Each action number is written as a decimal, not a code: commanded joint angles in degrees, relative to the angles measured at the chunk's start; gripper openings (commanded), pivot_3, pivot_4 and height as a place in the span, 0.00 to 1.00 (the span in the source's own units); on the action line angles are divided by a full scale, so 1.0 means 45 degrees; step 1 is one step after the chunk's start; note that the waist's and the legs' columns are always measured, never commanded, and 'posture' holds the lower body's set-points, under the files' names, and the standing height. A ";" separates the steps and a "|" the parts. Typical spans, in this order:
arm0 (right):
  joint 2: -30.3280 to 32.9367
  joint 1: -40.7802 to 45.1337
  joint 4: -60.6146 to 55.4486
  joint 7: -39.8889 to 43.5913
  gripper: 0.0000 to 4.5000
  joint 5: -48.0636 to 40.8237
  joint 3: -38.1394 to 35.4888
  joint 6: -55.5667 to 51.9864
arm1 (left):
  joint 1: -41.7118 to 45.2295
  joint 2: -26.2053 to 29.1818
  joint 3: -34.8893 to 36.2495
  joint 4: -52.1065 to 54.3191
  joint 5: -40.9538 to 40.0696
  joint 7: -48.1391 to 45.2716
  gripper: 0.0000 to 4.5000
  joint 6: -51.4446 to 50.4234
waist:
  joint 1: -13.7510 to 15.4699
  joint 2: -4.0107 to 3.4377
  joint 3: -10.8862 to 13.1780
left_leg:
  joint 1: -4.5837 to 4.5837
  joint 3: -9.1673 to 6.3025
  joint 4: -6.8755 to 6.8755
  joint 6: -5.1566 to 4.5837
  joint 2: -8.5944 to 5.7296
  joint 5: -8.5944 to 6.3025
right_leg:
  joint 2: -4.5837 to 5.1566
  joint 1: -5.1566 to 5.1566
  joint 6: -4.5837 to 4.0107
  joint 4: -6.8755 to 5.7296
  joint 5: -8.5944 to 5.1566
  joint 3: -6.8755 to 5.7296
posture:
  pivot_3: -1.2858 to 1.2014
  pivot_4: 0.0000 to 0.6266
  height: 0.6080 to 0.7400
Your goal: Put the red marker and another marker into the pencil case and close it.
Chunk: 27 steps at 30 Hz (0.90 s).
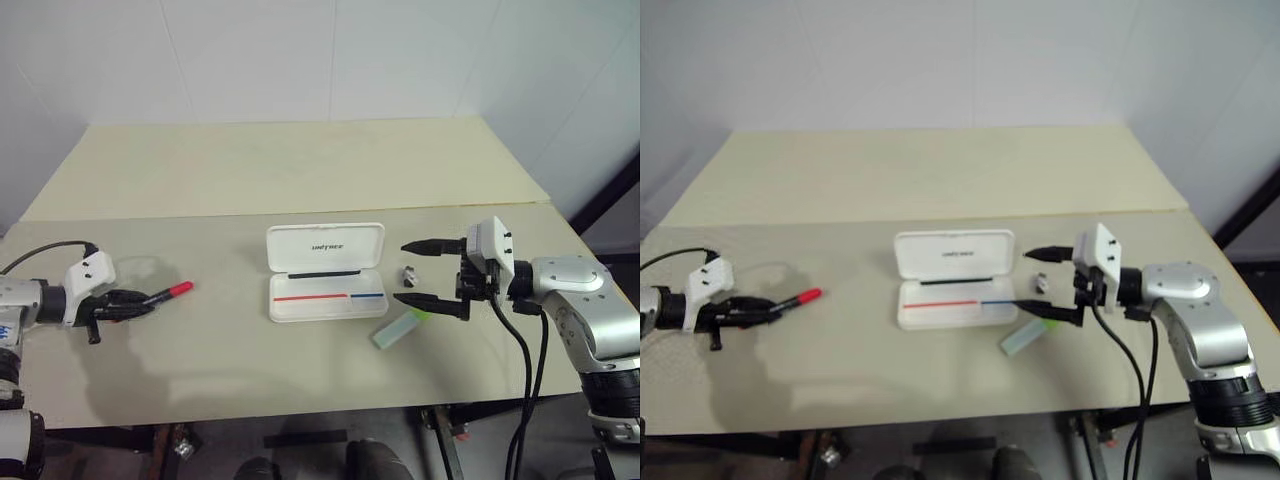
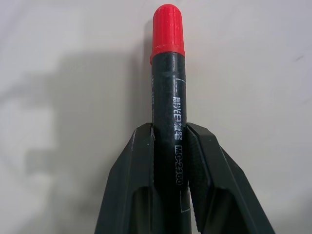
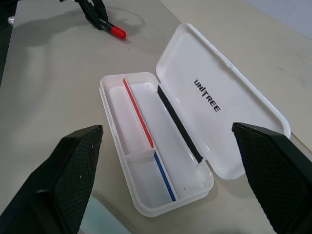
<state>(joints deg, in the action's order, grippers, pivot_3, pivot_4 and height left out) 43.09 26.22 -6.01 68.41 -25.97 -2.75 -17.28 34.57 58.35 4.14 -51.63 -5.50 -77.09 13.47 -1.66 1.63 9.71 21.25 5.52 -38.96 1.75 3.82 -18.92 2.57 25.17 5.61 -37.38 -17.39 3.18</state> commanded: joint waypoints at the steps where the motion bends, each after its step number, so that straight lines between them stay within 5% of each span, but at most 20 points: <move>1: 0.0199 0.0198 0.0097 0.0173 1.00 -0.0097 -0.0398 0.0450 | -0.0302 0.0202 0.0749 0.2118 -0.1257 -0.0746 0.12 -0.0707 | 0.0009 0.0000 0.0000 | 0.0000 0.0000 -0.0001 0.0000 0.0000 0.0000 | 0.0000 0.0000 0.0000 0.0000 0.0000 0.0001 | 0.52 0.24 1.00; 13: 0.0250 0.0175 0.0602 0.0313 1.00 0.0155 -0.0289 0.0963 | -0.0501 -0.0423 -0.0153 0.8140 -0.2242 -0.0706 0.12 -0.4435 | 0.0003 0.0002 0.0002 | -0.0004 0.0002 -0.0007 -0.0004 -0.0003 -0.0002 | -0.0007 -0.0003 0.0005 -0.0003 0.0003 0.0025 | 0.52 0.24 1.00; 27: 0.0311 -0.0598 0.0152 -0.0099 1.00 0.0194 -0.0603 0.0980 | 0.1743 -0.3120 -0.2337 0.8042 -0.1004 0.0893 0.12 -0.5782 | 0.0001 0.0004 0.0003 | 0.0001 0.0001 -0.0021 -0.0004 -0.0008 -0.0002 | -0.0022 -0.0008 0.0024 0.0009 0.0013 0.0053 | 0.52 0.24 1.00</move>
<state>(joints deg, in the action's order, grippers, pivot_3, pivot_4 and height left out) 43.61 23.39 -3.19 68.45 -24.38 -3.06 -13.68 40.50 44.56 -6.38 -15.04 -10.58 -73.90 -11.97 -1.66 1.65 9.72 21.25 5.52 -39.06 1.73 3.79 -18.93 2.46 25.13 5.73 -37.35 -17.32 3.43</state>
